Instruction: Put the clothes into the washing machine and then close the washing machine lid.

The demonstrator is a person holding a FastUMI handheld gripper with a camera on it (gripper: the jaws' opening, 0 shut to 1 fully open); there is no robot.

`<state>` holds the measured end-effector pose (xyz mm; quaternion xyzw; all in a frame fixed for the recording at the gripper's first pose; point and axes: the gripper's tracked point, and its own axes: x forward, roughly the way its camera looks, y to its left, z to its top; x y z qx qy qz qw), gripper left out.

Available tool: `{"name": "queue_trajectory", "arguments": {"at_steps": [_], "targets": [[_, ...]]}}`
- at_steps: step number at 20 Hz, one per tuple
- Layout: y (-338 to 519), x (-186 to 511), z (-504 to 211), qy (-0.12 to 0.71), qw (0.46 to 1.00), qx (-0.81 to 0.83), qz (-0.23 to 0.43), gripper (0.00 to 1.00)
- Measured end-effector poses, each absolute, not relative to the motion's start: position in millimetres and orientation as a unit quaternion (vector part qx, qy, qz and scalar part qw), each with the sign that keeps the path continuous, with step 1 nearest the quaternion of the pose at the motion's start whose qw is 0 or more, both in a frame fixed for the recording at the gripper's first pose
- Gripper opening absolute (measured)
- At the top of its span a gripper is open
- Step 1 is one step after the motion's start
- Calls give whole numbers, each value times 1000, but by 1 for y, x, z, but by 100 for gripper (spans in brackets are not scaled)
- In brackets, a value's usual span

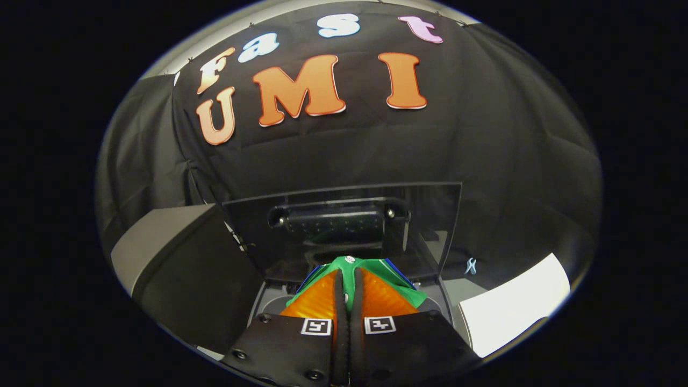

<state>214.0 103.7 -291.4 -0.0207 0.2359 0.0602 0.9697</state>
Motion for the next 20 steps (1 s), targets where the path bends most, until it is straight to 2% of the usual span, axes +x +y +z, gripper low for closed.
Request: {"name": "queue_trajectory", "arguments": {"at_steps": [10,20], "targets": [[93,210,-403,351,935,-18,41,9],[93,210,-472,434,900,-40,29,11]]}}
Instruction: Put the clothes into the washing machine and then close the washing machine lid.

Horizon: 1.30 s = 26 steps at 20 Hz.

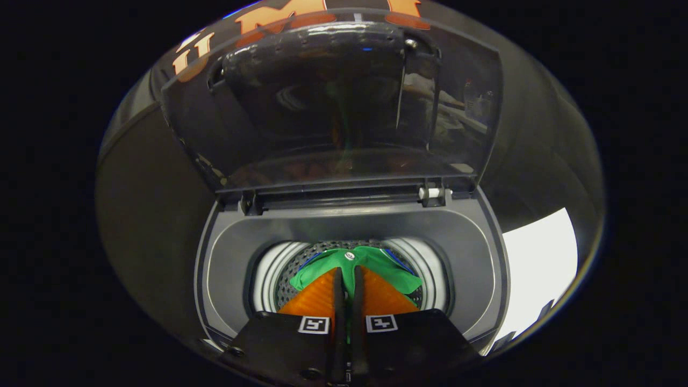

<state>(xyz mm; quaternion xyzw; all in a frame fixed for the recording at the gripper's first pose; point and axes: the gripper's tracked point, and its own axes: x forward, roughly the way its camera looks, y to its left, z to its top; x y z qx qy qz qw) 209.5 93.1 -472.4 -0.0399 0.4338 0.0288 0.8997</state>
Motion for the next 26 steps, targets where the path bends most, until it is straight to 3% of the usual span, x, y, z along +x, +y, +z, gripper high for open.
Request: {"name": "queue_trajectory", "arguments": {"at_steps": [2,4,11,18,26], "targets": [[92,208,-483,444,894,-54,28,13],[94,206,-485,447,892,-58,34,23],[88,206,-476,431,900,-66,24,100],[90,198,-415,364,930,-42,21,100],[107,219,-264,203,978,-22,34,100]]}}
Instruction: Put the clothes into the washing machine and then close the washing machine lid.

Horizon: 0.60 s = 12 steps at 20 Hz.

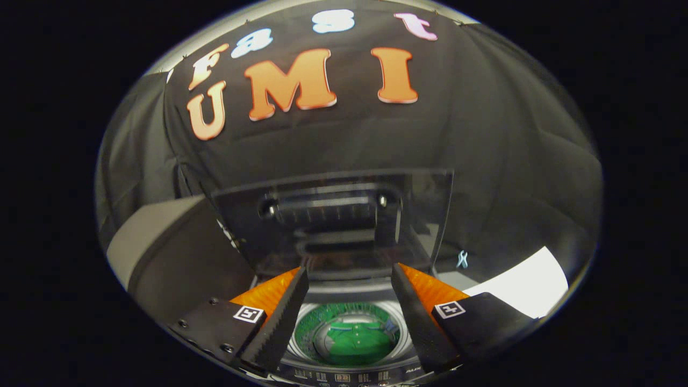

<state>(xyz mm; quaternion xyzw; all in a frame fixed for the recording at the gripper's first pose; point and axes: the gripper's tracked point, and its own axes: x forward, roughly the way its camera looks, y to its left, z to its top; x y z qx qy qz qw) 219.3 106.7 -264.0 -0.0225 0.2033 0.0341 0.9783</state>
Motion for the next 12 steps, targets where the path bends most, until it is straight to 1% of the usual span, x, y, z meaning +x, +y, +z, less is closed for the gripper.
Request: {"name": "queue_trajectory", "arguments": {"at_steps": [6,9,12], "targets": [[125,249,-151,93,994,-25,54,99],[133,283,-129,80,995,-35,52,99],[144,316,-134,95,994,-27,48,99]]}}
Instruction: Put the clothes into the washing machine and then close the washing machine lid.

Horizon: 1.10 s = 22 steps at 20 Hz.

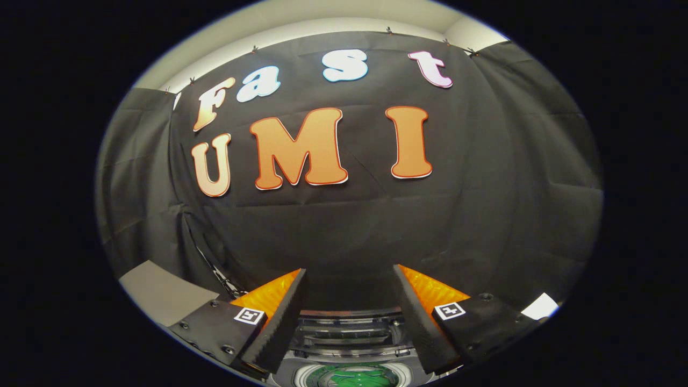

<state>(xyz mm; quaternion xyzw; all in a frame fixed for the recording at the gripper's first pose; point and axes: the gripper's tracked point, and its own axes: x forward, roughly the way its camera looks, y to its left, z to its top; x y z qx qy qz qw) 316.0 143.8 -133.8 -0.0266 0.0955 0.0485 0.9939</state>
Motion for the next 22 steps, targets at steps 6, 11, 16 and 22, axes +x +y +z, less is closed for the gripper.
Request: {"name": "queue_trajectory", "arguments": {"at_steps": [6,11,16,22], "targets": [[167,367,-186,165,984,-38,52,99],[166,382,-232,208,975,-72,43,100],[164,385,-238,204,975,-72,51,100],[161,349,-234,187,979,-62,56,99]]}}
